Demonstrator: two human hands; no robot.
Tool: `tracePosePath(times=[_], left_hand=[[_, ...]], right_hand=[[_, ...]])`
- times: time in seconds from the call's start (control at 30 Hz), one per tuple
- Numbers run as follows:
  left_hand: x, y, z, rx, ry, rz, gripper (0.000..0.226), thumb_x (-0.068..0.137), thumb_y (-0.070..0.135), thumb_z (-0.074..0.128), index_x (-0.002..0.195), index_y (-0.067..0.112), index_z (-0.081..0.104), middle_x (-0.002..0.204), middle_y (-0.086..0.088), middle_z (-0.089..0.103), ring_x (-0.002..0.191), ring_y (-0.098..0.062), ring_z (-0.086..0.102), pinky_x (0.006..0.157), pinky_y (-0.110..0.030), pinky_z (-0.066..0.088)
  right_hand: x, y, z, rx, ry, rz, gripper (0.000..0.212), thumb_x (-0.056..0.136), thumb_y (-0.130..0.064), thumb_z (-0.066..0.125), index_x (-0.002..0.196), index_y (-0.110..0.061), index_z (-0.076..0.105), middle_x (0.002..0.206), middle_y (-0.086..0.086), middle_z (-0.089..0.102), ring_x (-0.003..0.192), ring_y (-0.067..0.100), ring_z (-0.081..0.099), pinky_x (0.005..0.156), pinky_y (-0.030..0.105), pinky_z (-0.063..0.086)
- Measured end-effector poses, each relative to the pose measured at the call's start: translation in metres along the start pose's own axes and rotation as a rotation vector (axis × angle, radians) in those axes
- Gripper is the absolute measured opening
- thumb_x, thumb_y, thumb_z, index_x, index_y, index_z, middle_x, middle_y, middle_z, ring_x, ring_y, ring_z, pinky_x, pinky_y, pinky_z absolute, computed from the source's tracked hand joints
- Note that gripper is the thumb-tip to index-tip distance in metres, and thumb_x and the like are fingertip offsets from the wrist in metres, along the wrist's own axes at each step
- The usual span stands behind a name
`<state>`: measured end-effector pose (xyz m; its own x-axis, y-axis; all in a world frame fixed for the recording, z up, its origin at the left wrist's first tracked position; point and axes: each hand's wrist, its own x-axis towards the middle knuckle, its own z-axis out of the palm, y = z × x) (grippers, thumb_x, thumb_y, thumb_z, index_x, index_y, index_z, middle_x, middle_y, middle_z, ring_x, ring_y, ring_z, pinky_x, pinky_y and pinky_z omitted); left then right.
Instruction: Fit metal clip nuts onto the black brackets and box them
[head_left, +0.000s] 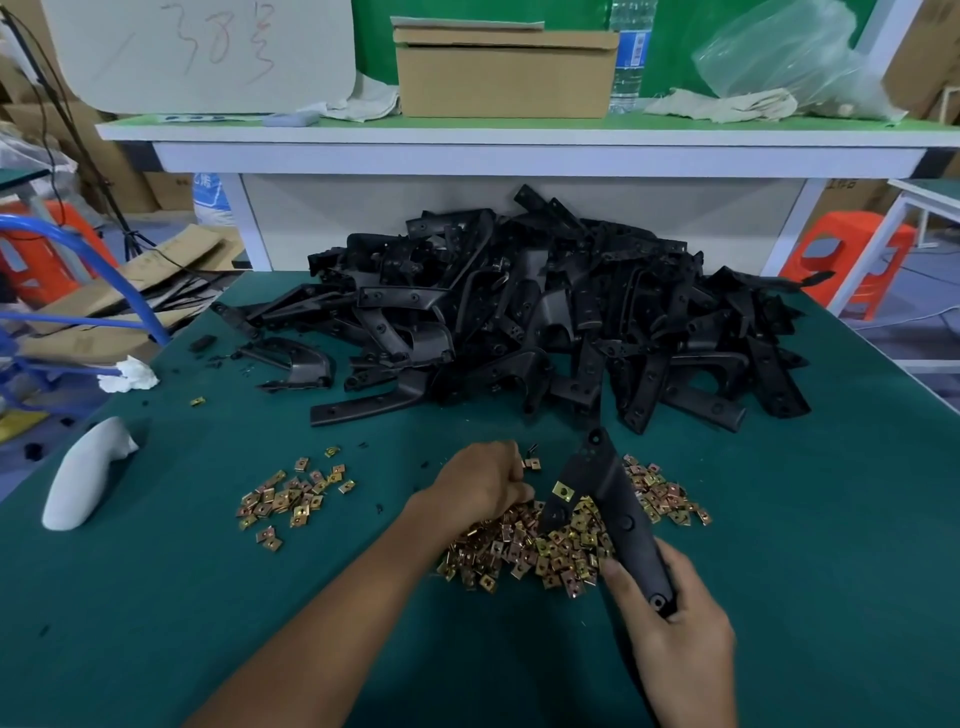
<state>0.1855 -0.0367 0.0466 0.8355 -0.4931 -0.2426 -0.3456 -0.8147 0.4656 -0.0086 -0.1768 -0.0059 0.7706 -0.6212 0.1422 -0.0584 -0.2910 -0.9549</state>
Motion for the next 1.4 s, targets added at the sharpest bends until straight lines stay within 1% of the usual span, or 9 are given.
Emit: tracePosePath(times=[0.1,0.27,0.43,0.57,0.67,0.8,1.03,1.27,1.4], left_hand=[[-0.006,-0.005,0.001,-0.120,0.081,0.023,0.018,0.093,0.034,0.070,0.100,0.021,0.059,0.095,-0.002,0.069,0.086,-0.019,0.064,0.079,-0.035,0.052],[-0.009,-0.009,-0.005,-0.339,0.180,0.024,0.015,0.090,0.035,0.075,0.096,0.022,0.074,0.092,0.008,0.071,0.082,-0.008,0.066,0.064,-0.016,0.046],[-0.014,-0.016,-0.012,-0.491,0.194,0.004,0.021,0.081,0.038,0.083,0.088,0.025,0.068,0.084,0.007,0.067,0.067,-0.005,0.060,0.049,-0.010,0.039],[-0.020,-0.021,-0.014,-0.647,0.183,-0.014,0.024,0.080,0.038,0.085,0.086,0.019,0.070,0.068,0.002,0.071,0.055,-0.009,0.063,0.053,-0.020,0.051],[-0.028,-0.021,-0.013,-0.835,0.135,0.015,0.019,0.092,0.033,0.073,0.089,0.015,0.076,0.073,-0.004,0.075,0.061,-0.014,0.067,0.060,-0.027,0.059],[-0.039,-0.016,-0.015,-1.021,0.110,0.030,0.024,0.098,0.032,0.065,0.098,0.011,0.077,0.068,-0.001,0.067,0.058,-0.012,0.060,0.056,-0.021,0.051],[-0.052,-0.006,-0.020,-1.232,-0.016,0.093,0.029,0.102,0.004,0.054,0.126,0.012,0.068,0.092,0.000,0.069,0.083,-0.009,0.065,0.079,-0.022,0.054],[-0.057,-0.002,-0.021,-1.242,0.049,0.083,0.016,0.094,0.003,0.067,0.104,0.012,0.075,0.090,-0.001,0.075,0.082,-0.011,0.070,0.076,-0.022,0.057],[-0.059,-0.001,-0.019,-1.283,0.029,0.096,0.018,0.094,0.003,0.066,0.107,0.011,0.076,0.091,-0.004,0.075,0.082,-0.012,0.070,0.076,-0.022,0.057]], right_hand=[[0.000,0.001,0.001,-0.014,-0.006,-0.006,0.034,0.081,-0.031,0.084,0.103,-0.049,0.066,0.082,-0.022,0.072,0.073,-0.005,0.065,0.060,0.006,0.046],[0.001,0.002,0.001,-0.026,-0.008,-0.002,0.033,0.080,-0.033,0.084,0.104,-0.048,0.067,0.081,-0.021,0.072,0.073,-0.004,0.066,0.058,0.006,0.045],[0.000,0.003,0.002,-0.037,-0.002,-0.016,0.036,0.078,-0.042,0.083,0.106,-0.054,0.064,0.079,-0.017,0.073,0.068,0.000,0.066,0.056,0.009,0.046],[0.000,0.003,0.002,-0.036,-0.011,-0.019,0.037,0.077,-0.043,0.083,0.107,-0.055,0.063,0.081,-0.017,0.073,0.069,0.000,0.067,0.060,0.012,0.049],[-0.001,0.001,0.002,-0.050,-0.016,-0.036,0.035,0.076,-0.046,0.082,0.104,-0.056,0.063,0.080,-0.019,0.073,0.071,-0.002,0.067,0.060,0.008,0.047],[-0.002,0.000,0.002,-0.078,-0.036,-0.054,0.034,0.078,-0.036,0.085,0.101,-0.052,0.066,0.080,-0.021,0.072,0.072,-0.004,0.067,0.060,0.004,0.045],[-0.003,-0.003,0.003,-0.086,-0.058,-0.071,0.034,0.079,-0.032,0.085,0.103,-0.049,0.068,0.078,-0.018,0.072,0.071,-0.002,0.066,0.060,0.003,0.044],[-0.004,-0.003,0.003,-0.085,-0.061,-0.071,0.036,0.077,-0.030,0.087,0.099,-0.052,0.068,0.076,-0.020,0.071,0.071,-0.003,0.066,0.060,0.001,0.042],[-0.004,-0.005,0.003,-0.083,-0.064,-0.082,0.040,0.077,-0.031,0.086,0.101,-0.055,0.066,0.076,-0.020,0.071,0.070,-0.003,0.066,0.060,0.001,0.042]])
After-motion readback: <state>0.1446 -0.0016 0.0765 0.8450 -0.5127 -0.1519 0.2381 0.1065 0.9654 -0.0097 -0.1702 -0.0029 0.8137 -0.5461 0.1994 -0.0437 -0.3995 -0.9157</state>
